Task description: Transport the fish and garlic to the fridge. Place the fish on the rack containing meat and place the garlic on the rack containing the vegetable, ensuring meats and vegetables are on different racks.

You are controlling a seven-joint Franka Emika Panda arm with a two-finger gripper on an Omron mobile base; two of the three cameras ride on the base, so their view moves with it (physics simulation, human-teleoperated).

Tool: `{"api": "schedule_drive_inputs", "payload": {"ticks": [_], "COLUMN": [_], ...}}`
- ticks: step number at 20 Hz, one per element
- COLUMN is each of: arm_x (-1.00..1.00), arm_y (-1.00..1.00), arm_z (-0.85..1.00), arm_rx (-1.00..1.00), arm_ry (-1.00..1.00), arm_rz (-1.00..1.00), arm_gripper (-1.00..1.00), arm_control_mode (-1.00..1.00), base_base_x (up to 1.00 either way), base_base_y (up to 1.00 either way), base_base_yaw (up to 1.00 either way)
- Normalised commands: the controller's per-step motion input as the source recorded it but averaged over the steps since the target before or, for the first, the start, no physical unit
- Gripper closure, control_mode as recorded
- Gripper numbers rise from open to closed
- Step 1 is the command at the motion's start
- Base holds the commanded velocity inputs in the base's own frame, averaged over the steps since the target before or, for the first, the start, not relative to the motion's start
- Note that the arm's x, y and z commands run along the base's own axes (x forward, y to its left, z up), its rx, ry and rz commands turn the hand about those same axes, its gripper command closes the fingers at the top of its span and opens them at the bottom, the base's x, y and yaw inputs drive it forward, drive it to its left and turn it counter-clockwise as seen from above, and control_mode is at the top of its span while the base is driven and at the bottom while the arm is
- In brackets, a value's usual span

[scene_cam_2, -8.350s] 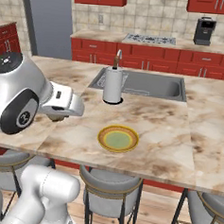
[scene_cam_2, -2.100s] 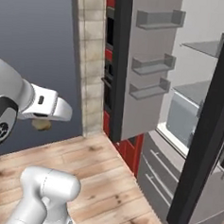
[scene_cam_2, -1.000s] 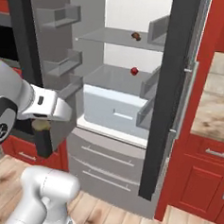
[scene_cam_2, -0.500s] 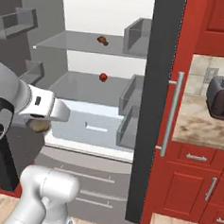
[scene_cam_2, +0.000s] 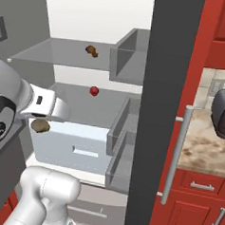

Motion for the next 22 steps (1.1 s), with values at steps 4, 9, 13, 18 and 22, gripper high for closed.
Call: {"api": "schedule_drive_inputs", "payload": {"ticks": [4,9,13,18,22], "arm_x": [0.0,0.0,0.0,0.0,0.25], "arm_y": [0.0,0.0,0.0,0.0,0.0], "arm_z": [0.0,0.0,0.0,0.0,-0.02], "arm_rx": [0.0,0.0,0.0,0.0,0.0], "arm_ry": [0.0,0.0,0.0,0.0,0.0], "arm_rz": [0.0,0.0,0.0,0.0,-0.01], "arm_gripper": [1.0,1.0,1.0,1.0,1.0], "arm_control_mode": [1.0,1.0,1.0,1.0,-1.0], "base_base_x": [0.61,0.68,0.58,0.63,0.66], "base_base_y": [0.47,0.12,0.07,0.0,0.0], "base_base_yaw": [-0.1,-0.07,-0.15,-0.11,-0.06]}}
